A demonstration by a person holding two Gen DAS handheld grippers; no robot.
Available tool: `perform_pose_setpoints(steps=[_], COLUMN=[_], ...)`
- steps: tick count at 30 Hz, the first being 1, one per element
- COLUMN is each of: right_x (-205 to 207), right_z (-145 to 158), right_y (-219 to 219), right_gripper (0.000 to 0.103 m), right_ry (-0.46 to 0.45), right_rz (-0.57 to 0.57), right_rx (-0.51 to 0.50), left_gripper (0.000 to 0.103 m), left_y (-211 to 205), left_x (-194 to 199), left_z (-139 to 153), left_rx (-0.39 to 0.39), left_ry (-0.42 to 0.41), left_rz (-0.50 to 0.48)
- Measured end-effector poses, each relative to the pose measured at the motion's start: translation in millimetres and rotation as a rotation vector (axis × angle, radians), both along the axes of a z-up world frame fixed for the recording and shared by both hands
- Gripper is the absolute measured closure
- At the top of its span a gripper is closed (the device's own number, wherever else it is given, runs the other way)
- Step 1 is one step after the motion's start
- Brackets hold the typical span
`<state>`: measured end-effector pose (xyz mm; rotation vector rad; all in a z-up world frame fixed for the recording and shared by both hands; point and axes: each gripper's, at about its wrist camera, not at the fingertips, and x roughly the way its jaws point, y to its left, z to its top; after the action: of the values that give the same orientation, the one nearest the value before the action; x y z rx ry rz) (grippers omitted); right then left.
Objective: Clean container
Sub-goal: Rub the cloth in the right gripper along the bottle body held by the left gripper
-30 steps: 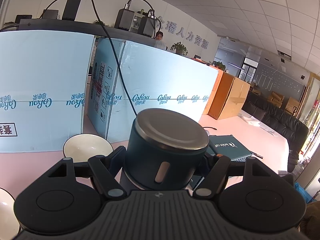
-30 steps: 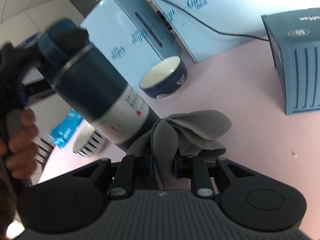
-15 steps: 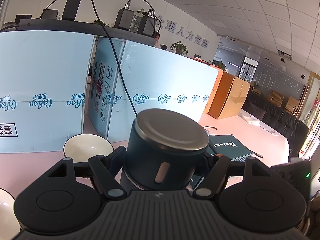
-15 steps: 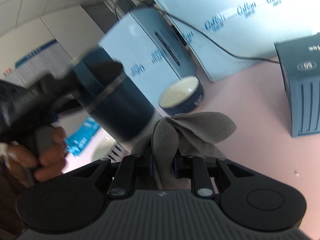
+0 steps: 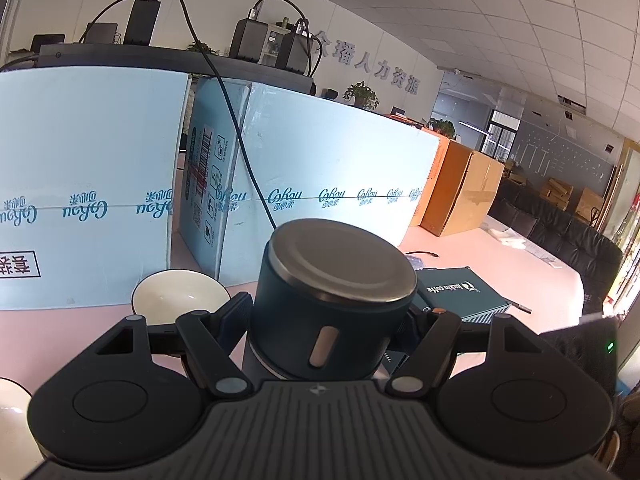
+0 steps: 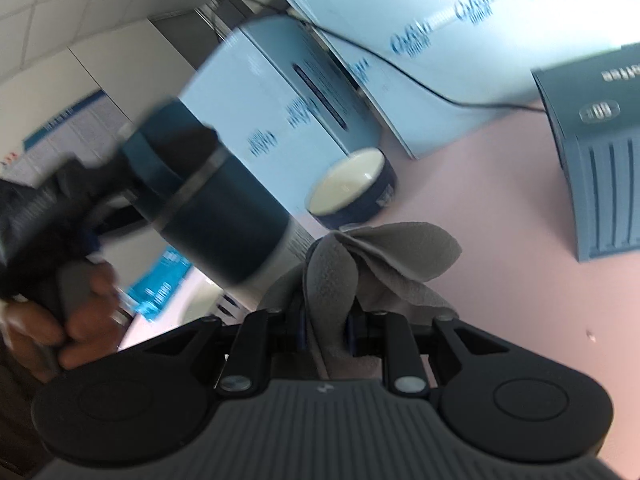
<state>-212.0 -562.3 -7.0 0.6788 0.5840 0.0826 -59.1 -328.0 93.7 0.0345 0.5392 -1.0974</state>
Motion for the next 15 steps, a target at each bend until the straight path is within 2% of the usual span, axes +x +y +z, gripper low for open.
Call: perform_pose_setpoints(steps=[3,12,15], right_x=[3,4,5], right_z=[-3,9,13], right_y=[1,-1,-3], right_gripper=[0.080,0.080,0.080], right_ry=[0.025,-0.041,-0.062], right_rz=[0.000,0.023,0.033], right_rx=[-0.017,-0.020,-0.019], left_gripper=[0.034,0.034,0.034], left_y=[0,-5,-4], left_x=[-2,-17,-21], left_z=[1,11,13], left_rx=[0.011,0.074,0.086], left_ry=[-0.012,-0.047,-0.065], left_rz=[0.015,0.209,0.235])
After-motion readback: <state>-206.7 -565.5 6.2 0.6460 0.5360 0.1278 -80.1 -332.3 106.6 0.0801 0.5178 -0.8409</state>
